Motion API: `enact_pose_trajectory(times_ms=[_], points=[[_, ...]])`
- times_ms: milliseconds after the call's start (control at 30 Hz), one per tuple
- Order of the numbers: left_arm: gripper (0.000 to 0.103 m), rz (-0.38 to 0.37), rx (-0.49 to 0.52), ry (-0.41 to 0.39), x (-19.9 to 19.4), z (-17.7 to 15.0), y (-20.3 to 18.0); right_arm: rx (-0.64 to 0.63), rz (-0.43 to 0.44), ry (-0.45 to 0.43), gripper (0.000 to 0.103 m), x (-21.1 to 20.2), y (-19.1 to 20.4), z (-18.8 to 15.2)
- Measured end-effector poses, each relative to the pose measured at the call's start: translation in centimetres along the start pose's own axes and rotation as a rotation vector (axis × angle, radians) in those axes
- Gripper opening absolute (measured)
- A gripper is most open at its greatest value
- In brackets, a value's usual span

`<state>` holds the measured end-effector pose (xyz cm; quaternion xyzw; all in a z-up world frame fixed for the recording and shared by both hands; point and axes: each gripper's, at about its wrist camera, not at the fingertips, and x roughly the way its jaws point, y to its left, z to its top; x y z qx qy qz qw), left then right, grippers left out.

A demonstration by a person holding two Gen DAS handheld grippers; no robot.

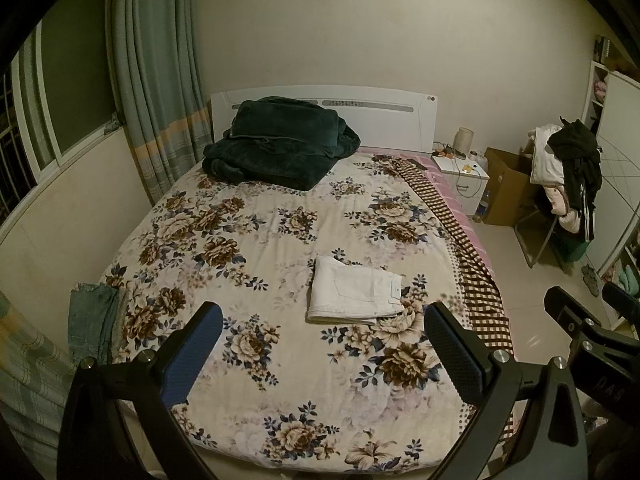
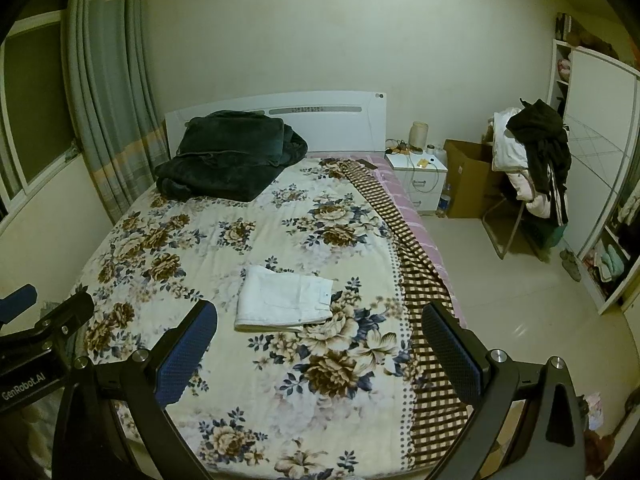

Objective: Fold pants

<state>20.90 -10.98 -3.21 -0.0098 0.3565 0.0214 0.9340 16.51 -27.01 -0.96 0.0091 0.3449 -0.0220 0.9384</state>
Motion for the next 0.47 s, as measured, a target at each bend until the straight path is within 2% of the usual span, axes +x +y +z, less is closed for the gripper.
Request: enact_pose_trajectory(times_ms=[467], points=[[0.103,-0.002,-0.003,0.0,-0.01,-0.08,0.33,0.003,0.002,0.004,0.103,-0.24,0.26,-0.59]])
